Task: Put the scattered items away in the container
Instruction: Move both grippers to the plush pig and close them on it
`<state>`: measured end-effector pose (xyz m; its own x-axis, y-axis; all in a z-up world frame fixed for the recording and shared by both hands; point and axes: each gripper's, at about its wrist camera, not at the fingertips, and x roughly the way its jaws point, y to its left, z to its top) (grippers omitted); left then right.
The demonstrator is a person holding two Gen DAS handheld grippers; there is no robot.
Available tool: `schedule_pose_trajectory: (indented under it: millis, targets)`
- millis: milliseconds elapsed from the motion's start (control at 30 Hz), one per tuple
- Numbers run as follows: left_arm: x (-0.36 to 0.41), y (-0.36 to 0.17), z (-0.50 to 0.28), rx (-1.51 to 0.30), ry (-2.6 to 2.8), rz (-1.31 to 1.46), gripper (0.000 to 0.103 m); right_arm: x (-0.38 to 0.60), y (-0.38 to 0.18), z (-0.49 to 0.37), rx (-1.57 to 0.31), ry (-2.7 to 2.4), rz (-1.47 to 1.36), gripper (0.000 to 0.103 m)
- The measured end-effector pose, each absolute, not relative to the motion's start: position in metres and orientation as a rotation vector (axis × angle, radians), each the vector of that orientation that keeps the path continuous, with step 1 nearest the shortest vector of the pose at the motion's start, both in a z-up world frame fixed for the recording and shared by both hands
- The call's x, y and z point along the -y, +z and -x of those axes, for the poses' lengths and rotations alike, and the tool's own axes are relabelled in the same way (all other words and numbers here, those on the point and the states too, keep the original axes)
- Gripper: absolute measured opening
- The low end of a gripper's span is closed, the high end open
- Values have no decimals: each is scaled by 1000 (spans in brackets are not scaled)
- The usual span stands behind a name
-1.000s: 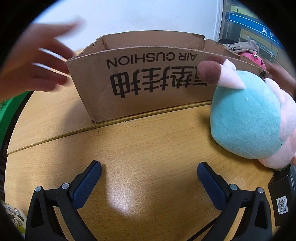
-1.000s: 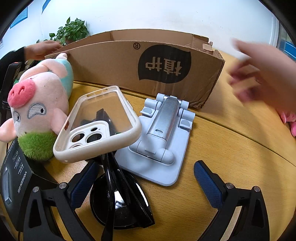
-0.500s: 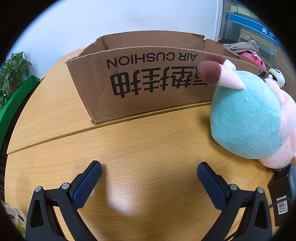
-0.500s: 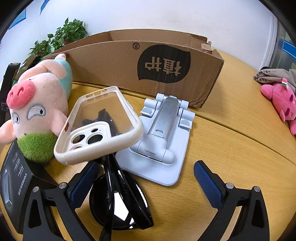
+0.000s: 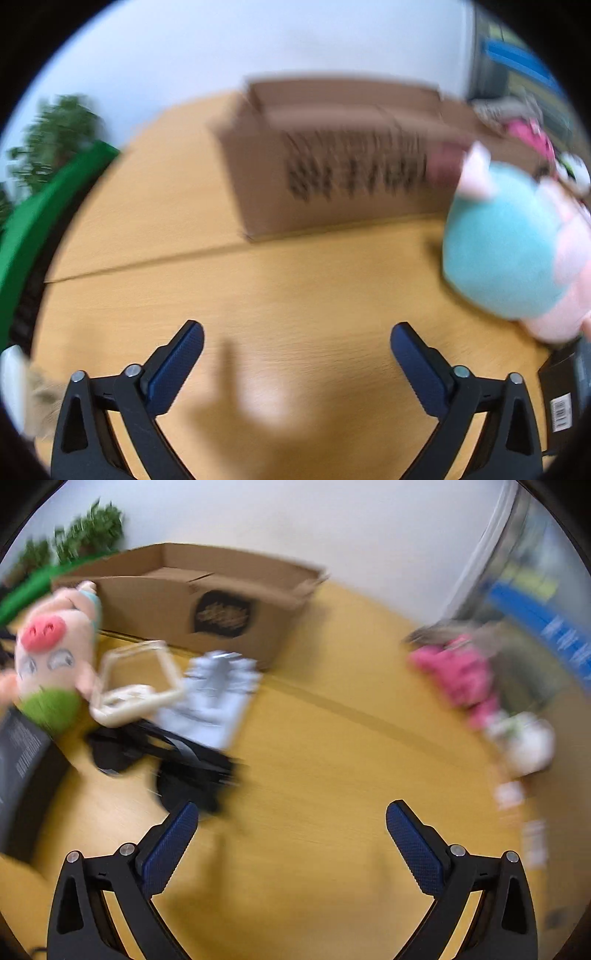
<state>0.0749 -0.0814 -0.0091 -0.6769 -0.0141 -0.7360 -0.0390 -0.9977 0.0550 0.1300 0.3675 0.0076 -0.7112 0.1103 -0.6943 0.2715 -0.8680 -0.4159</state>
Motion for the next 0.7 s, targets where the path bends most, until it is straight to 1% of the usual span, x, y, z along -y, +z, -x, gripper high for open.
schedule_pose_trajectory:
  millis: [100,133,167,200,233,300,367,433,467,533,700]
  targets:
    - [76,49,-119,-52,2997,998,101,-369,29,-152,-1316,-2822,-975,103]
    - [70,67,-130,-37,3013,933,101,-370,34,-157,-1456,-2841,-912,103]
    - [63,81,-140,-28,3011,891,101,-372,41,-160,-1533,-2856,-870,103]
    - [55,92,-149,-32,2996,865,101,-375,50,-161,-1519,-2873,-858,103]
    - [44,100,-154,-47,2976,850,101,-377,62,-163,-1422,-2897,-867,103]
    - [30,109,-156,-85,2940,845,102,-376,84,-167,-1167,-2940,-874,103]
    - [8,106,-169,-105,2904,840,102,-369,100,-175,-870,-2927,-867,103]
    - [-16,103,-172,-140,2880,835,102,-353,108,-182,-632,-2836,-872,103]
    - [-25,100,-175,-162,2875,838,102,-342,108,-185,-548,-2780,-872,103]
    - [-43,94,-178,-186,2860,845,102,-316,107,-194,-433,-2688,-860,103]
    - [-63,82,-177,-146,2825,875,102,-273,95,-199,-296,-2585,-900,103]
